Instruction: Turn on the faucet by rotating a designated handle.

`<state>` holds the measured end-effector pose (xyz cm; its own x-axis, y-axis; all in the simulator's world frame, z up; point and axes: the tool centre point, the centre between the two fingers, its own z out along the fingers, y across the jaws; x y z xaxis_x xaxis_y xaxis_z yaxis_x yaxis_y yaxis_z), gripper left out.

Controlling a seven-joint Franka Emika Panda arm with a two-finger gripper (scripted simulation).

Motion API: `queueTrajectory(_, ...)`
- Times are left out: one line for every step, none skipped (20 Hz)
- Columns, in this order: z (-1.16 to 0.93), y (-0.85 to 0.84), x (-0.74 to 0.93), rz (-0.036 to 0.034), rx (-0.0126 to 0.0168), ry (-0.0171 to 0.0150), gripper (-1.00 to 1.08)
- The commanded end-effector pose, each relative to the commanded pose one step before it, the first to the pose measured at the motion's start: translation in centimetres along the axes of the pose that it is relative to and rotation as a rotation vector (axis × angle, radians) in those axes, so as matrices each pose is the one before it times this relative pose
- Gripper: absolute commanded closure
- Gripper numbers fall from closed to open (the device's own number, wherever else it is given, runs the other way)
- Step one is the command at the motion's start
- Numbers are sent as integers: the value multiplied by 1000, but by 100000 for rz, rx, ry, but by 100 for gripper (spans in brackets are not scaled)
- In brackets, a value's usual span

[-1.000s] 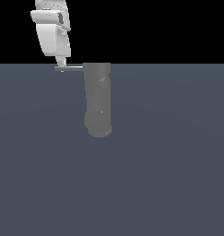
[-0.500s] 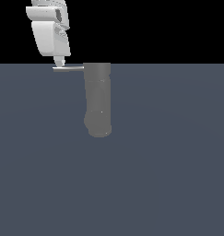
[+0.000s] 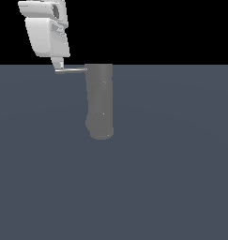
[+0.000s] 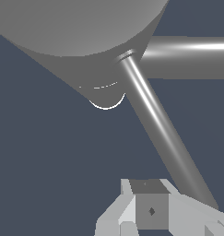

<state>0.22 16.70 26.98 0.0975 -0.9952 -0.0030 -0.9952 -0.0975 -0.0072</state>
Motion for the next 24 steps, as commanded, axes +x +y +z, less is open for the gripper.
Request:
queueTrajectory(-15,1044,278,292,-742,279,108)
queueTrajectory(-1,284,14,0,0,0,108)
queueTrajectory(-1,285,14,0,0,0,108)
queueTrajectory(0,0,0,0,0,0,108)
queueTrajectory(13,-505,-394,-575,697,67,108)
queueTrajectory(-13,259,255,0,0,0,108)
queueTrajectory(-13,260,257,0,0,0,108)
queueTrajectory(28,235,295,61,-75,-12,108)
queueTrajectory(-13,262,259,0,0,0,108)
queueTrajectory(-13,264,261,0,0,0,108)
queueTrajectory(27,239,299,62,-75,-11,108)
queueTrajectory(-13,266,263,0,0,0,108)
queueTrajectory(-13,267,265,0,0,0,108)
queueTrajectory(26,243,303,63,-74,-10,108)
queueTrajectory(-13,269,267,0,0,0,108)
queueTrajectory(-14,270,268,0,0,0,108)
queueTrajectory(25,246,306,64,-74,-9,108)
queueTrajectory(-14,272,271,0,0,0,108)
queueTrajectory(-14,273,272,0,0,0,108)
queueTrajectory(24,250,309,65,-73,-7,108)
queueTrajectory(-14,275,274,0,0,0,108)
queueTrajectory(-14,275,275,0,0,0,108)
queueTrajectory(23,253,312,66,-72,-5,108)
queueTrajectory(-14,277,278,0,0,0,108)
